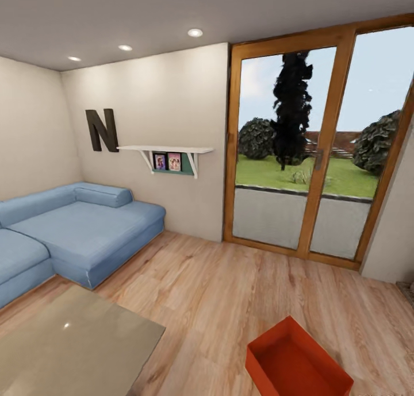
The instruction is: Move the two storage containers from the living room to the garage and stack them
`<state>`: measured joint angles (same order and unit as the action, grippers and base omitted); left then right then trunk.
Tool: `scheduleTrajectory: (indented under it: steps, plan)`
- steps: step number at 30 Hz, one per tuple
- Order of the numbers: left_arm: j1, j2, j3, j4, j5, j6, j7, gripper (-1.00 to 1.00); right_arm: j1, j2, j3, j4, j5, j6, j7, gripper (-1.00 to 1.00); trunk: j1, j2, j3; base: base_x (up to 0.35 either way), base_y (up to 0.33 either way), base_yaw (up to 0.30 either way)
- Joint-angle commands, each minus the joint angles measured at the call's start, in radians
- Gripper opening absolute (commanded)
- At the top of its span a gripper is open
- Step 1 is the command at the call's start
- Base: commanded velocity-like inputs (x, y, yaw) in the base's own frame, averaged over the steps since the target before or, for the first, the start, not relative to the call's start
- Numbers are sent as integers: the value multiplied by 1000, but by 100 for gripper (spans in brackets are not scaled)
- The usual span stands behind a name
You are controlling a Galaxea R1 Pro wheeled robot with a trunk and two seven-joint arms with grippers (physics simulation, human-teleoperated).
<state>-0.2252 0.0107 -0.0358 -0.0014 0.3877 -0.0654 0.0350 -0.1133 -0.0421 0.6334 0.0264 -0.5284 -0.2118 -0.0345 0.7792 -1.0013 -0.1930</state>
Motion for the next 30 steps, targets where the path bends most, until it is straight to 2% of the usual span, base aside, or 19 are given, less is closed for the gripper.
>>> scheduleTrajectory:
  steps: [1,20,30]
  plan:
    - [0,0,-4,0,5,-2,2,100,-1,1,9,3,-7,-5,-1,100,1,-1,-1,229,249,-249]
    - [0,-1,-4,0,6,-2,2,100,-1,1,8,3,-7,-5,-1,100,1,-1,-1,156,293,-249]
    - [0,0,-4,0,6,-2,3,100,-2,1,6,3,-7,-5,-1,100,1,-1,-1,24,49,-249]
